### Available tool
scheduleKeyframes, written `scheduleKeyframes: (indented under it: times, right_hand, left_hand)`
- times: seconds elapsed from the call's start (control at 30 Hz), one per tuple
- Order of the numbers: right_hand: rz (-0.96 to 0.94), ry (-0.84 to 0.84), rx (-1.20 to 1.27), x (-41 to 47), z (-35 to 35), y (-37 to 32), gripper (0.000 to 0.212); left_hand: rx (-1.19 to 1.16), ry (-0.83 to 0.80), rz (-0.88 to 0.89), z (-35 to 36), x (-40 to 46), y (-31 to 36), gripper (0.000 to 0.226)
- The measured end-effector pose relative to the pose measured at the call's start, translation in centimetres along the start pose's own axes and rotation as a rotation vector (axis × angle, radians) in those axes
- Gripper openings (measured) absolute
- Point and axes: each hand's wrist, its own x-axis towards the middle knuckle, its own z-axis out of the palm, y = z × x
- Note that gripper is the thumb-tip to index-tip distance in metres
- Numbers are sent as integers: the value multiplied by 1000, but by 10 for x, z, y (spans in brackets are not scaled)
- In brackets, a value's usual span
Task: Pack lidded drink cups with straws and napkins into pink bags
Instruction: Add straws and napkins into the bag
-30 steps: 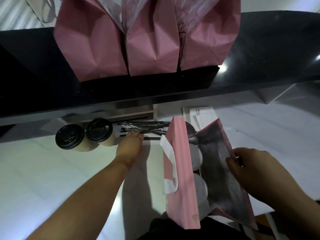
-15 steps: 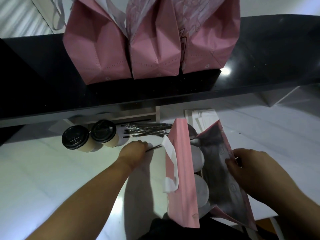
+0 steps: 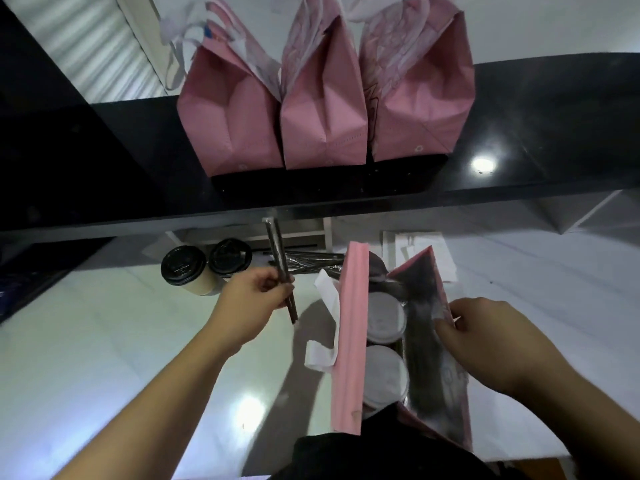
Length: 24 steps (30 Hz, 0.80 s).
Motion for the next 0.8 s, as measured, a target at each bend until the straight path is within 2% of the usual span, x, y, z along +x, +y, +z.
scheduleKeyframes:
  times: [0.17,0.3,0.47,0.6,0.7,0.8]
  right_hand:
    - [-63,69,-14,-9,0,0,34]
    - [-87,56,7,-15,-2,0,30]
    - [-101,80,45,-22,-6,2,35]
    - [-122,90,66,-29,-4,6,36]
    - [-133,119,64,-32,-2,10,37]
    - [-137,121,67,-33,0,12,36]
  left_hand:
    - [-111,114,267,12,-48,93,23]
    - [-72,48,381,40,-78,138,22]
    - [242,-186,256,89,-89,137,6]
    - [413,-288,139,121,-91,119,6]
    - [518,-298,129,128,-93,110,11]
    - [516,-249,150,122,-94,111,15]
